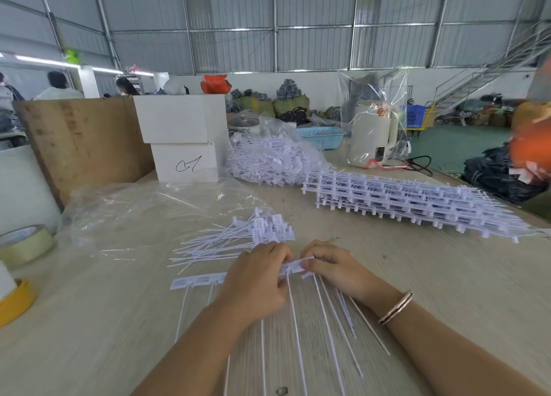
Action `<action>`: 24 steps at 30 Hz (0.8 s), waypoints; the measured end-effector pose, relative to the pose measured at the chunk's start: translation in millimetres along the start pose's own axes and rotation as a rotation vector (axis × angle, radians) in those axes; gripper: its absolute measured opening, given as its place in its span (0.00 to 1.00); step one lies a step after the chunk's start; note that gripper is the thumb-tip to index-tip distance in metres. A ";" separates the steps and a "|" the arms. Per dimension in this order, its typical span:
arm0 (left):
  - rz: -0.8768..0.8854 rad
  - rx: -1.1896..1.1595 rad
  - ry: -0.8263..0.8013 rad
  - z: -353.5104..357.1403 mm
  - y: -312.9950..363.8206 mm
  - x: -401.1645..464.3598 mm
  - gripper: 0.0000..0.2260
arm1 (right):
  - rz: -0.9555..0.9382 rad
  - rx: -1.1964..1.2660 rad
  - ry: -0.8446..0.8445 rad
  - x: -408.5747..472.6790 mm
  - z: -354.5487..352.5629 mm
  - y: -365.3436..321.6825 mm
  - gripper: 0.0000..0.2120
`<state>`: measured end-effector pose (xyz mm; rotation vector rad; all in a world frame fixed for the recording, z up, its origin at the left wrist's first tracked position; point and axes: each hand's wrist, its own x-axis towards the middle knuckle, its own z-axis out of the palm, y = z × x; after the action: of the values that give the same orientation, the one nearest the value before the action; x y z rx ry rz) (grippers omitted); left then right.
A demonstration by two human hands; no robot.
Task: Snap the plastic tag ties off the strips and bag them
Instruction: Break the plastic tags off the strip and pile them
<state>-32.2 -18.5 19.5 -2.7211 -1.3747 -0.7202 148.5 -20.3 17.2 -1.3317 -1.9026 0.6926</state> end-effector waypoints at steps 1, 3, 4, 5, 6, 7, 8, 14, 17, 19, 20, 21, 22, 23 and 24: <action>0.003 0.009 -0.002 1.0 0.3 0.6 0.10 | 0.000 -0.009 -0.002 -0.3 0.7 0.4 0.07; 0.002 0.014 0.011 1.6 0.5 2.0 0.08 | -0.007 -0.027 -0.009 -1.2 2.0 0.2 0.07; 0.002 0.010 0.022 1.4 0.5 2.5 0.07 | -0.008 -0.034 -0.020 -2.0 2.5 -0.6 0.07; 0.003 0.006 0.032 1.2 0.3 2.7 0.06 | -0.012 -0.034 -0.037 -2.5 2.6 -1.2 0.08; 0.005 0.006 0.035 1.1 -0.1 2.9 0.05 | -0.022 -0.027 -0.052 -2.8 2.5 -1.3 0.09; 0.005 0.009 0.034 1.0 -0.5 2.7 0.05 | -0.028 -0.018 -0.062 -2.9 2.1 -1.4 0.10; -0.001 0.005 0.034 0.8 -1.0 2.7 0.04 | -0.027 -0.008 -0.060 -3.0 1.6 -1.5 0.10; -0.070 -0.062 0.042 2.0 -4.3 3.9 0.02 | -0.020 0.033 -0.044 -3.3 1.1 -3.4 0.04; -0.101 -0.116 0.039 2.3 -5.5 3.6 0.02 | -0.046 0.031 -0.031 -4.0 0.8 -3.2 0.04; -0.123 -0.181 0.031 1.9 -6.2 3.2 0.03 | -0.065 0.029 -0.034 -4.1 0.8 -1.1 0.02; -0.140 -0.221 0.029 1.7 -6.7 3.2 0.04 | -0.075 0.034 -0.036 -4.0 1.1 -0.1 0.02; -0.157 -0.259 0.028 1.5 -7.2 3.2 0.04 | -0.084 0.040 -0.039 -3.8 1.2 0.8 0.02; -0.174 -0.294 0.027 1.7 -7.7 3.4 0.05 | -0.093 0.048 -0.044 -3.6 1.3 1.8 0.02; -0.187 -0.326 0.022 2.1 -8.2 3.7 0.05 | -0.099 0.057 -0.048 -3.2 1.5 2.7 0.03; -0.199 -0.355 0.015 2.8 -8.6 4.1 0.05 | -0.101 0.064 -0.050 -2.9 1.6 3.8 0.04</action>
<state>-35.6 -9.5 16.9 -2.8473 -1.6762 -1.0918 150.0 -21.8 12.7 -1.1800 -1.9562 0.7348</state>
